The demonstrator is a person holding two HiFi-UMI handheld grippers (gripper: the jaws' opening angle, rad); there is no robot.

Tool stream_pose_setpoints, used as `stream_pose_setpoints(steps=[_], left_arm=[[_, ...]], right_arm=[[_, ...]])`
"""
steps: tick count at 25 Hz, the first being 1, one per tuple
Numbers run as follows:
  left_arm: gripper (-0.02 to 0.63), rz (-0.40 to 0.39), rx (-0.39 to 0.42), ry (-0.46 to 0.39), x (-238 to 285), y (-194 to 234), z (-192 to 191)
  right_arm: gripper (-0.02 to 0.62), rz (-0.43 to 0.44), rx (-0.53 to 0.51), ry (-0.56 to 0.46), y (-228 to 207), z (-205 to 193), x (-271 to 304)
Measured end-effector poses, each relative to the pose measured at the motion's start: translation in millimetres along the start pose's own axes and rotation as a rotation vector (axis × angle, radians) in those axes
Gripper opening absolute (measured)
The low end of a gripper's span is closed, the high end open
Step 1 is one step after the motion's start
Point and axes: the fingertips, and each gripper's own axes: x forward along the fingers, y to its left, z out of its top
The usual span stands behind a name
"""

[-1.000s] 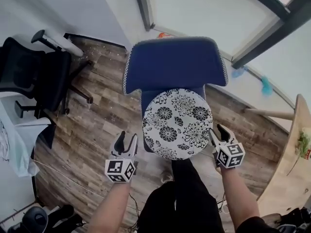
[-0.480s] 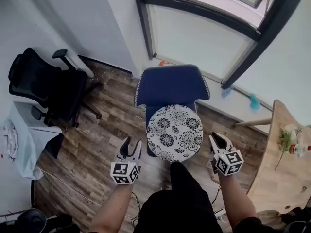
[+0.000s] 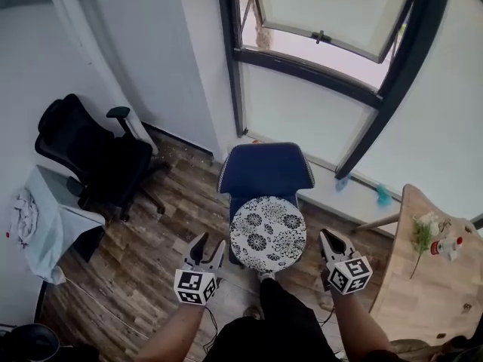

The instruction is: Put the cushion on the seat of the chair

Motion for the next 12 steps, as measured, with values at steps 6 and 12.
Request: stream_pose_setpoints(steps=[6, 12], left_arm=[[0.170, -0.029, 0.021, -0.043, -32, -20, 36], [0.027, -0.028, 0.026, -0.076, -60, -30, 58]], right_arm=[[0.037, 0.019, -0.034, -0.060, 27, 43, -30], [0.029, 0.041, -0.065, -0.085, 47, 65, -54]])
